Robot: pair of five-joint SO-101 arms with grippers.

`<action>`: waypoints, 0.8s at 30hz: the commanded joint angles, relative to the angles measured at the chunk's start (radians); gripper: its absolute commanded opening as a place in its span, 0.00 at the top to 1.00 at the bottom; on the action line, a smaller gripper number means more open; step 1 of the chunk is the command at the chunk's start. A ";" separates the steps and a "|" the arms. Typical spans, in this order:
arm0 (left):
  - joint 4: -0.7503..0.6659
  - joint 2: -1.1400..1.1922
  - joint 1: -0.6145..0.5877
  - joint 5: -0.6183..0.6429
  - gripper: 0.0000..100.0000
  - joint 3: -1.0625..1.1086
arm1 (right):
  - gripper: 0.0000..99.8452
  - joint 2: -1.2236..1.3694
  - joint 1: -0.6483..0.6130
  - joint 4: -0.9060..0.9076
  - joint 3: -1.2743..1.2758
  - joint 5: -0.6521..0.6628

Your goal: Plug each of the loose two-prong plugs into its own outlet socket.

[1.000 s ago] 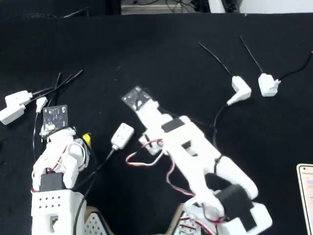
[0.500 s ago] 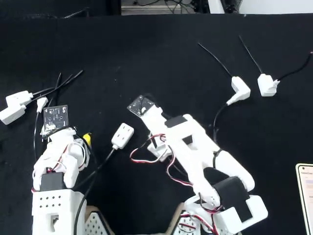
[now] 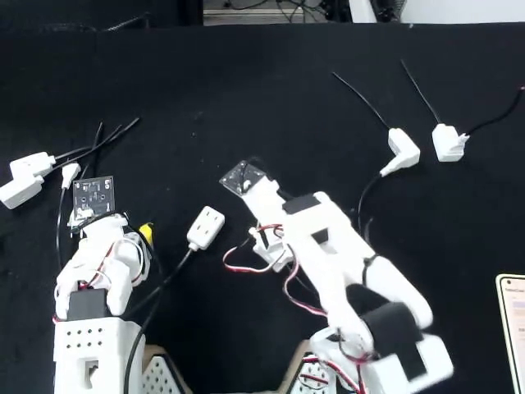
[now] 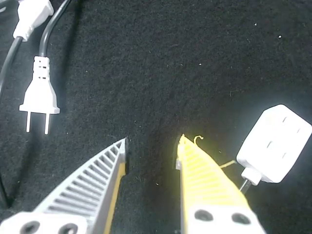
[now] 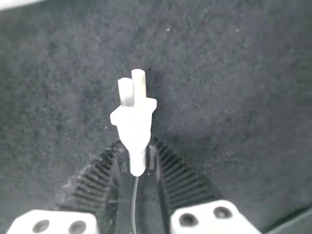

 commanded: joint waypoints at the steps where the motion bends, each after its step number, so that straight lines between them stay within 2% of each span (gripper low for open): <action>1: 0.008 -0.011 -0.004 0.009 0.82 -0.019 | 0.99 -0.171 -0.009 0.037 -0.015 -0.008; 5: 0.009 -0.012 -0.007 0.009 0.82 -0.025 | 0.99 -0.352 -0.112 0.000 0.024 -0.084; 9: 0.087 -0.012 0.001 0.009 0.82 -0.091 | 0.99 -0.404 -0.241 -0.207 0.139 -0.117; 13: 0.098 -0.012 -0.008 0.011 0.82 -0.119 | 0.99 -0.341 -0.325 -0.379 0.205 -0.129; 18: 0.101 -0.092 0.001 0.068 0.82 -0.134 | 0.99 -0.223 -0.365 -0.420 0.180 -0.183; 24: 0.103 -0.342 0.047 0.133 0.82 -0.044 | 0.99 -0.205 -0.370 -0.422 0.137 -0.275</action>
